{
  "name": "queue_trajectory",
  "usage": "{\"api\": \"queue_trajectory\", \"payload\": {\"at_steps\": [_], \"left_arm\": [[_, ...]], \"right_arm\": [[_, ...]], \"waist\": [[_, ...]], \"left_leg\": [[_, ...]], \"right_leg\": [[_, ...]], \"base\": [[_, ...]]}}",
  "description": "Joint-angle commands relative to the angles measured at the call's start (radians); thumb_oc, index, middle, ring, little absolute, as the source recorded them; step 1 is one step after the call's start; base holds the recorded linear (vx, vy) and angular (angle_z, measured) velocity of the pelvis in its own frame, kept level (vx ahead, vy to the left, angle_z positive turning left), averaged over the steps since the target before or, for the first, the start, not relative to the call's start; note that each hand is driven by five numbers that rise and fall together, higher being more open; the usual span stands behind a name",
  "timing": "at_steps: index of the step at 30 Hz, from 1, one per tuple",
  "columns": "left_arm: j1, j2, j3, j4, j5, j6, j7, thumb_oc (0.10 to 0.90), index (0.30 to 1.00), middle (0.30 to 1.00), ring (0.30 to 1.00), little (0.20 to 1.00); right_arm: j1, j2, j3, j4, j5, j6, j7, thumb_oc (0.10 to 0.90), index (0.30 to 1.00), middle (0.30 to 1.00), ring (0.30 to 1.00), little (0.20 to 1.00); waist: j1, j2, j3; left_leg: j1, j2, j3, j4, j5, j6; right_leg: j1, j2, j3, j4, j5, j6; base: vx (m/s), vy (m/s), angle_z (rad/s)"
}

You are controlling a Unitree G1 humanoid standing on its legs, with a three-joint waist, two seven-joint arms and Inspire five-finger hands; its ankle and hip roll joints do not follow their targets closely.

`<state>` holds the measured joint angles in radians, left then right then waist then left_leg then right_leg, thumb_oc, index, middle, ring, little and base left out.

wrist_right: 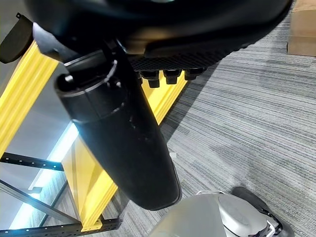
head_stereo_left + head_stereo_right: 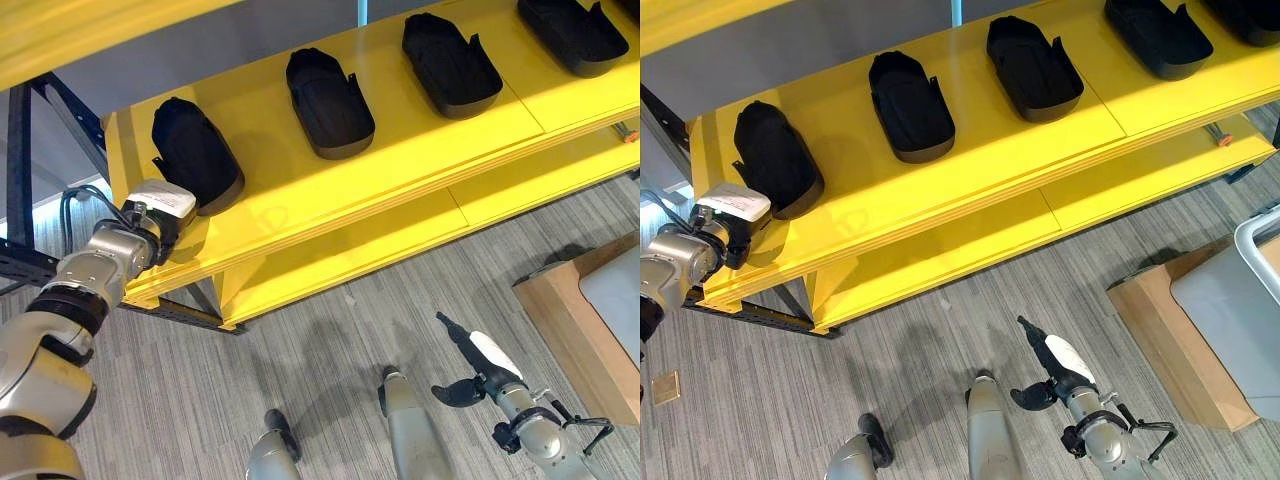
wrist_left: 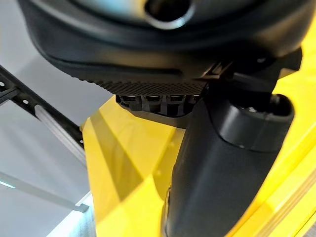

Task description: Move parts from the plastic box to the shelf.

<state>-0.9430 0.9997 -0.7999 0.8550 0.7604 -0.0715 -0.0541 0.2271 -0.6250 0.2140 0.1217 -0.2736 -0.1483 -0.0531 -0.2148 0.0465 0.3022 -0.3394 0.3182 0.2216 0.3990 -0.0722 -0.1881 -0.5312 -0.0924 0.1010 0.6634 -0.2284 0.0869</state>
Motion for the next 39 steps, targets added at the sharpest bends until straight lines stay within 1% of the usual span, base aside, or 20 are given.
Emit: {"api": "queue_trajectory", "payload": {"at_steps": [1,6,7,8,9,11,12,13,14,15,16,22,24,25,28,30,32,34,36,39], "left_arm": [[-0.037,0.058,0.061,0.024,0.036,0.072,0.038,0.900,1.000,1.000,1.000,1.000],[-0.029,0.068,0.068,0.010,0.050,0.077,0.041,0.900,1.000,1.000,1.000,1.000],[-0.028,0.071,0.070,0.005,0.054,0.078,0.042,0.900,1.000,1.000,1.000,1.000],[-0.027,0.074,0.072,-0.002,0.059,0.080,0.044,0.900,1.000,1.000,1.000,1.000],[-0.026,0.074,0.072,-0.003,0.059,0.080,0.043,0.900,1.000,1.000,1.000,1.000],[-0.015,0.081,0.081,-0.017,0.065,0.081,0.049,0.900,1.000,1.000,1.000,1.000],[-0.015,0.087,0.079,-0.026,0.073,0.082,0.051,0.900,1.000,1.000,1.000,1.000],[-0.014,0.091,0.079,-0.035,0.075,0.081,0.053,0.900,1.000,1.000,1.000,1.000],[-0.009,0.094,0.084,-0.044,0.076,0.081,0.056,0.900,1.000,1.000,1.000,1.000],[-0.010,0.096,0.085,-0.054,0.080,0.081,0.059,0.900,1.000,1.000,1.000,1.000],[-0.012,0.099,0.088,-0.065,0.082,0.082,0.061,0.900,1.000,1.000,1.000,1.000],[-0.047,0.130,0.075,-0.148,0.104,0.077,0.077,0.900,1.000,1.000,1.000,1.000],[-0.104,0.165,0.079,-0.233,0.084,0.072,0.101,0.900,1.000,1.000,1.000,1.000],[-0.104,0.165,0.079,-0.234,0.084,0.072,0.101,0.900,1.000,1.000,1.000,1.000],[-0.181,0.216,0.138,-0.318,0.003,0.075,0.207,0.900,1.000,1.000,1.000,1.000],[-0.185,0.230,0.142,-0.315,0.001,0.075,0.224,0.900,1.000,1.000,1.000,1.000],[-0.195,0.261,0.161,-0.285,0.003,0.081,0.283,0.900,1.000,1.000,1.000,1.000],[-0.199,0.269,0.161,-0.285,0.004,0.080,0.299,0.900,1.000,1.000,1.000,1.000],[-0.181,0.288,0.183,-0.301,0.018,0.090,0.348,0.900,1.000,1.000,1.000,1.000],[-0.145,0.307,0.219,-0.328,0.035,0.101,0.350,0.900,1.000,1.000,1.000,1.000]], "right_arm": [[-0.038,-0.005,-0.041,-0.085,-0.020,-0.066,-0.021,0.900,1.000,1.000,1.000,1.000],[-0.035,-0.006,-0.043,-0.086,-0.025,-0.062,-0.018,0.900,1.000,1.000,1.000,1.000],[-0.037,-0.007,-0.043,-0.087,-0.026,-0.061,-0.017,0.900,1.000,1.000,1.000,1.000],[-0.037,-0.007,-0.044,-0.088,-0.025,-0.059,-0.016,0.900,1.000,1.000,1.000,1.000],[-0.036,-0.007,-0.044,-0.088,-0.025,-0.059,-0.015,0.900,1.000,1.000,1.000,1.000],[-0.033,-0.007,-0.047,-0.090,-0.027,-0.057,-0.014,0.900,1.000,1.000,1.000,1.000],[-0.033,-0.008,-0.047,-0.087,-0.028,-0.055,-0.013,0.900,1.000,1.000,1.000,1.000],[-0.034,-0.008,-0.048,-0.088,-0.028,-0.054,-0.014,0.900,1.000,1.000,1.000,1.000],[-0.033,-0.008,-0.050,-0.089,-0.027,-0.054,-0.012,0.900,1.000,1.000,1.000,1.000],[-0.033,-0.009,-0.050,-0.087,-0.027,-0.053,-0.012,0.900,1.000,1.000,1.000,1.000],[-0.034,-0.009,-0.051,-0.087,-0.027,-0.053,-0.013,0.900,1.000,1.000,1.000,1.000],[-0.036,-0.012,-0.054,-0.091,-0.027,-0.053,-0.011,0.900,1.000,1.000,1.000,1.000],[-0.036,-0.009,-0.058,-0.087,-0.024,-0.055,-0.014,0.900,1.000,1.000,1.000,1.000],[-0.036,-0.009,-0.058,-0.087,-0.024,-0.055,-0.014,0.900,1.000,1.000,1.000,1.000],[-0.035,-0.003,-0.061,-0.071,-0.019,-0.068,-0.022,0.900,1.000,1.000,1.000,1.000],[-0.032,-0.003,-0.060,-0.067,-0.017,-0.073,-0.028,0.900,1.000,1.000,1.000,1.000],[-0.026,-0.009,-0.055,-0.073,-0.008,-0.091,-0.034,0.900,1.000,1.000,1.000,1.000],[-0.024,-0.008,-0.049,-0.075,-0.008,-0.098,-0.036,0.900,1.000,1.000,1.000,1.000],[-0.020,-0.011,-0.035,-0.074,-0.006,-0.115,-0.040,0.900,1.000,1.000,1.000,1.000],[-0.017,-0.011,-0.038,-0.078,-0.007,-0.118,-0.042,0.900,1.000,1.000,1.000,1.000]], "waist": [[0.007,-0.035,-0.046],[0.009,-0.034,-0.046],[0.010,-0.035,-0.043],[0.011,-0.035,-0.044],[0.011,-0.033,-0.048],[0.014,-0.033,-0.050],[0.014,-0.032,-0.050],[0.014,-0.033,-0.046],[0.015,-0.032,-0.046],[0.017,-0.029,-0.051],[0.016,-0.030,-0.047],[0.021,-0.027,-0.048],[0.023,-0.025,-0.051],[0.023,-0.025,-0.051],[0.035,-0.021,-0.059],[0.035,-0.019,-0.061],[0.038,-0.017,-0.066],[0.039,-0.018,-0.066],[0.042,-0.019,-0.068],[0.045,-0.020,-0.069]], "left_leg": [[-0.049,-0.032,-0.053,0.119,-0.066,0.072],[-0.045,-0.031,-0.052,0.120,-0.068,0.072],[-0.055,-0.030,-0.045,0.115,-0.041,0.080],[-0.055,-0.030,-0.044,0.115,-0.041,0.081],[-0.046,-0.033,-0.052,0.119,-0.066,0.073],[-0.046,-0.035,-0.052,0.119,-0.067,0.074],[-0.045,-0.036,-0.053,0.118,-0.067,0.074],[-0.054,-0.034,-0.046,0.114,-0.042,0.082],[-0.054,-0.035,-0.046,0.114,-0.042,0.082],[-0.045,-0.037,-0.054,0.118,-0.066,0.074],[-0.053,-0.035,-0.047,0.114,-0.041,0.082],[-0.049,-0.038,-0.050,0.110,-0.041,0.083],[-0.048,-0.040,-0.054,0.109,-0.041,0.083],[-0.048,-0.041,-0.054,0.109,-0.041,0.083],[-0.046,-0.045,-0.060,0.100,-0.035,0.082],[-0.046,-0.046,-0.062,0.098,-0.034,0.082],[-0.045,-0.049,-0.064,0.091,-0.032,0.082],[-0.045,-0.049,-0.065,0.091,-0.032,0.082],[-0.048,-0.049,-0.066,0.093,-0.031,0.081],[-0.049,-0.049,-0.067,0.093,-0.033,0.081]], "right_leg": [[0.079,-0.037,-0.012,-0.075,0.053,0.023],[0.083,-0.038,-0.012,-0.078,0.053,0.024],[0.074,-0.037,-0.014,-0.085,0.079,0.019],[0.074,-0.037,-0.014,-0.086,0.079,0.019],[0.083,-0.038,-0.012,-0.080,0.056,0.023],[0.084,-0.039,-0.013,-0.080,0.055,0.024],[0.086,-0.039,-0.014,-0.081,0.055,0.025],[0.078,-0.039,-0.017,-0.087,0.078,0.021],[0.079,-0.040,-0.018,-0.088,0.078,0.021],[0.090,-0.041,-0.016,-0.084,0.056,0.026],[0.082,-0.041,-0.018,-0.090,0.078,0.021],[0.089,-0.042,-0.022,-0.091,0.078,0.022],[0.093,-0.043,-0.023,-0.092,0.078,0.022],[0.093,-0.043,-0.023,-0.092,0.078,0.022],[0.101,-0.045,-0.031,-0.097,0.077,0.024],[0.102,-0.045,-0.031,-0.099,0.078,0.024],[0.102,-0.046,-0.032,-0.104,0.079,0.026],[0.102,-0.046,-0.032,-0.105,0.081,0.026],[0.100,-0.046,-0.033,-0.106,0.082,0.026],[0.098,-0.045,-0.035,-0.105,0.081,0.026]], "base": [[0.00,0.000,0.00],[-0.02,-0.001,0.00],[-0.09,-0.005,0.00],[0.00,0.000,0.00],[0.09,0.016,-0.01],[0.04,0.008,0.00],[-0.08,-0.004,0.01],[-0.08,-0.001,0.02],[0.00,0.000,0.00],[0.00,0.000,0.00],[0.00,0.000,0.00],[-0.01,-0.001,0.00],[0.00,0.000,0.00],[0.00,0.000,0.00],[0.00,0.000,0.00],[0.00,0.000,0.00],[0.00,0.000,0.00],[0.00,0.000,0.00],[0.00,0.000,0.00],[0.00,0.000,0.01]]}}
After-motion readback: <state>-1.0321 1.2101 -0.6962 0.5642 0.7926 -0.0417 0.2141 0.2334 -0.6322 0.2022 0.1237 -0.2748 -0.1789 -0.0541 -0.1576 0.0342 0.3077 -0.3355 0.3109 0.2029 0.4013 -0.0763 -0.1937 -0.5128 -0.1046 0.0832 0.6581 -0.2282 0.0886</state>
